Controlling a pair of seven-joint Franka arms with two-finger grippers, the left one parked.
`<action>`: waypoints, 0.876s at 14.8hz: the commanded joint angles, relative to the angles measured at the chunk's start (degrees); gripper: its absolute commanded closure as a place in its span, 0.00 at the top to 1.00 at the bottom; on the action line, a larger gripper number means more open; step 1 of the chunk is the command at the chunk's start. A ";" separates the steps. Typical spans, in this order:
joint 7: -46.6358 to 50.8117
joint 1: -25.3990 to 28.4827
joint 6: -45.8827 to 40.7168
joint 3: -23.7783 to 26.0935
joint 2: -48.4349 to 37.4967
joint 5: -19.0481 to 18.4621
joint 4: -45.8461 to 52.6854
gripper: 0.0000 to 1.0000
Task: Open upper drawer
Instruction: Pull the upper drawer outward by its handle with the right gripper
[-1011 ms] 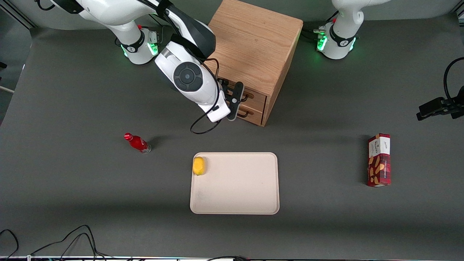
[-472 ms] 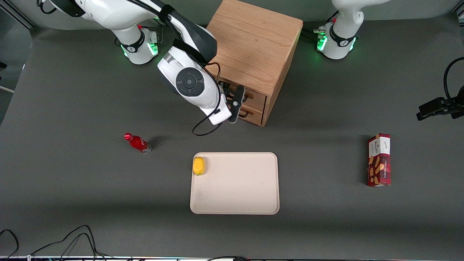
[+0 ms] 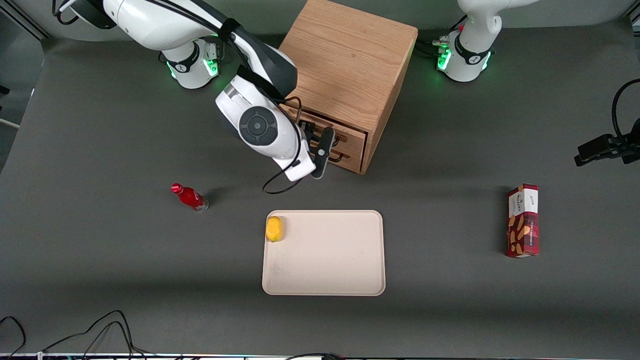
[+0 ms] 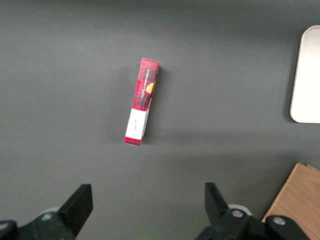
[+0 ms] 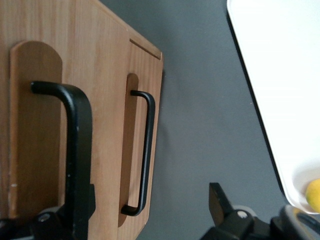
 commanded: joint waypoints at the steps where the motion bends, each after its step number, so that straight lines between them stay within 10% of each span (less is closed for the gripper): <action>1: -1.28 0.04 0.43 -0.12 1.69 -1.14 1.41 1.00; 13: -2.86 -0.05 0.43 -0.73 3.10 -1.14 3.87 1.00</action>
